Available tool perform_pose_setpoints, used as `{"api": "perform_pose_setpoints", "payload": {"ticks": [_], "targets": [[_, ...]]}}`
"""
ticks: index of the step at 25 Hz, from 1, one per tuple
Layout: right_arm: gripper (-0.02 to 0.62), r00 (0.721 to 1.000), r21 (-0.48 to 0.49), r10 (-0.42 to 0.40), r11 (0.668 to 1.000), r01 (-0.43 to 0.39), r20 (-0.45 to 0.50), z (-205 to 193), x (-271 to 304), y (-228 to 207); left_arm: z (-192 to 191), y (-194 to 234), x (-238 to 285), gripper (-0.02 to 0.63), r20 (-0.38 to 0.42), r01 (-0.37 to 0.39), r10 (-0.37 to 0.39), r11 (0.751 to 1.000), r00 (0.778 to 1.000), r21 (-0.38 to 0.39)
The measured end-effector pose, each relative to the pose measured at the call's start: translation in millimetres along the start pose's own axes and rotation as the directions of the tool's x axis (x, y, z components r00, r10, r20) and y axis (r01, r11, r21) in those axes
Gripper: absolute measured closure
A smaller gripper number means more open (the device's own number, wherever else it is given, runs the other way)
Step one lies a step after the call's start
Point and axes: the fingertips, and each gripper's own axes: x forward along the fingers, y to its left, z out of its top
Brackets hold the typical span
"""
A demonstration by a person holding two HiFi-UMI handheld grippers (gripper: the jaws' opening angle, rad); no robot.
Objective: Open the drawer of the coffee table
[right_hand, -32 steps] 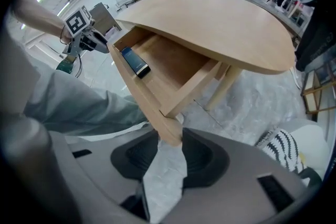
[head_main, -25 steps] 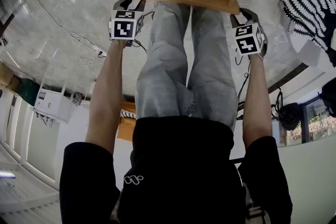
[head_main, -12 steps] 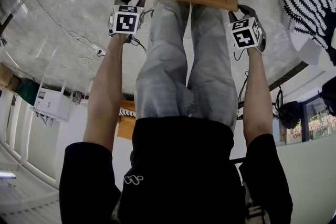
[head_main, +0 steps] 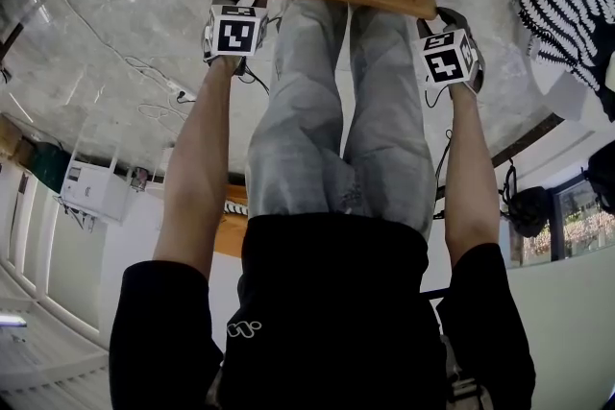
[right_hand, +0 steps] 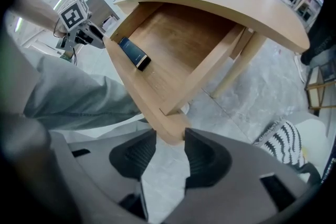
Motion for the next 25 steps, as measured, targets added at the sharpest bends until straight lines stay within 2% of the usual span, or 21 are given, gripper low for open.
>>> {"api": "perform_pose_setpoints", "payload": {"ticks": [2,4,5,8,11,13,17,20,22,25], "targets": [[0.44,1.0,0.022,0.001,1.0,-0.001,-0.003,0,-2,1,-3,6,-5,0.472,-0.006,-0.038,0.038,0.995,0.999,-0.097],[0.44,1.0,0.105,0.017,0.994,-0.017,0.002,-2,-7,3,-5,12,-12,0.502,-0.013,-0.081,0.08,0.975,0.997,-0.208],[0.442,1.0,0.153,0.02,0.988,-0.022,0.015,-2,-11,2,-5,13,-16,0.508,-0.015,-0.09,0.089,0.968,0.996,-0.234],[0.514,0.995,0.263,-0.013,0.965,-0.013,0.096,8,-30,-6,2,9,-33,0.536,0.005,-0.09,0.093,0.975,0.996,-0.201],[0.522,0.977,0.34,-0.001,0.938,-0.073,0.212,29,-54,-10,23,11,-61,0.585,0.089,-0.093,0.112,0.976,0.99,-0.199],[0.522,0.958,0.375,0.0,0.92,-0.112,0.286,47,-76,-14,47,13,-86,0.594,0.168,-0.083,0.121,0.973,0.978,-0.217],[0.558,0.916,0.403,-0.055,0.907,-0.12,0.398,79,-130,-29,94,5,-139,0.596,0.306,-0.056,0.125,0.973,0.944,-0.225],[0.572,0.873,0.409,-0.076,0.901,-0.147,0.482,104,-173,-34,128,-2,-183,0.597,0.41,-0.023,0.124,0.97,0.904,-0.242],[0.577,0.836,0.41,-0.081,0.895,-0.179,0.542,119,-202,-35,147,-7,-213,0.597,0.466,0.001,0.125,0.965,0.876,-0.263],[0.578,0.768,0.424,-0.099,0.874,-0.237,0.633,137,-246,-37,173,-22,-257,0.597,0.543,0.056,0.12,0.953,0.831,-0.297]]}}
